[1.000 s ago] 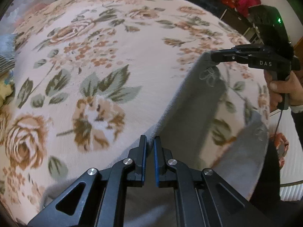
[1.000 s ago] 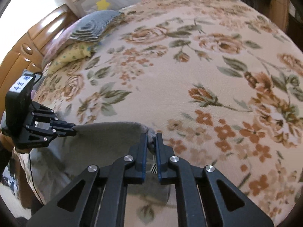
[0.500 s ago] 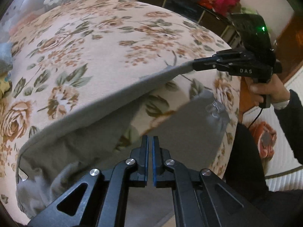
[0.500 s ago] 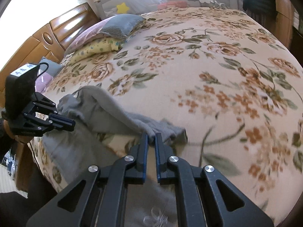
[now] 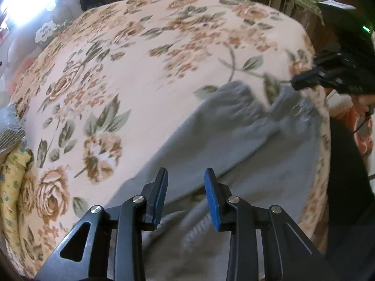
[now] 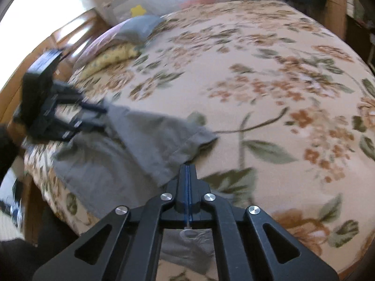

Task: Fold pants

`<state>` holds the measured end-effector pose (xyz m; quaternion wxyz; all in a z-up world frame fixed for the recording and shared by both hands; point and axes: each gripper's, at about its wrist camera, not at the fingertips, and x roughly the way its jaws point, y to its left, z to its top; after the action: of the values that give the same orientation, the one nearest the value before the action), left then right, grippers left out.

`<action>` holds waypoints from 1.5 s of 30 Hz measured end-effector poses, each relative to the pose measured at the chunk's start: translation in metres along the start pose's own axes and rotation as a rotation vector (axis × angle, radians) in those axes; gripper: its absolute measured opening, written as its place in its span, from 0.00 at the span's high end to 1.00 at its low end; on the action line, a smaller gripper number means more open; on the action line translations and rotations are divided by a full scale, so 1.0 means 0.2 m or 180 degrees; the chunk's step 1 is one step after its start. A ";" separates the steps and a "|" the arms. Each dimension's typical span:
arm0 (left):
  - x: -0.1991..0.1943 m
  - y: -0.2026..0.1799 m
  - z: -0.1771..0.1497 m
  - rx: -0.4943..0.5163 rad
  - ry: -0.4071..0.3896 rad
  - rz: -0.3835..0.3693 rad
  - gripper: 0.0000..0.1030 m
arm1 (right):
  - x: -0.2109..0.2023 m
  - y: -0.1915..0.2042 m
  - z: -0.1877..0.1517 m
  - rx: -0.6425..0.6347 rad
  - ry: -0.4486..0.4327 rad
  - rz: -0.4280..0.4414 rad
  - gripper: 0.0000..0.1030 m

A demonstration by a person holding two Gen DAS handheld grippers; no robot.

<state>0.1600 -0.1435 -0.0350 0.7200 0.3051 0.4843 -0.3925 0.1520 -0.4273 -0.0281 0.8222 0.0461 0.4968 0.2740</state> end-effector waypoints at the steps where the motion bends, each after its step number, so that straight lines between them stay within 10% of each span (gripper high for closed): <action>1: 0.01 0.02 -0.01 0.0021 0.0031 -0.0020 0.68 | 0.03 0.05 0.00 -0.0098 0.0041 -0.0010 0.99; 11: 0.11 0.04 -0.07 0.0560 0.0278 -0.0117 0.53 | 0.36 0.33 -0.02 -0.0932 0.0529 -0.0264 0.93; 16: 0.23 0.07 -0.09 0.0636 0.0407 -0.0036 0.53 | 0.39 0.37 -0.03 -0.1191 0.0510 -0.0481 0.43; 24: 0.27 0.03 -0.14 0.0757 0.0475 -0.0118 0.53 | 0.48 0.35 -0.03 -0.1460 0.0615 -0.0712 0.43; 30: 0.25 0.03 -0.13 0.0763 0.0523 -0.0125 0.54 | 0.39 0.25 0.06 -0.0994 0.0347 -0.0479 0.88; 34: 0.26 0.01 -0.12 0.0731 0.0612 -0.0061 0.65 | 0.27 0.25 0.13 -0.0902 0.0150 -0.0380 0.90; 36: 0.26 0.02 -0.09 0.0640 0.0646 0.0068 0.91 | 0.24 0.27 0.14 -0.0950 0.0111 -0.0385 0.90; 45: 0.00 -0.06 -0.05 0.0306 0.0385 -0.0070 0.96 | 0.06 0.32 0.07 -0.1140 0.0003 -0.0441 0.90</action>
<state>0.1449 -0.1419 -0.0397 0.6695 0.3572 0.5108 -0.4040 0.1425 -0.3654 -0.0076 0.8339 -0.1354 0.4424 0.3009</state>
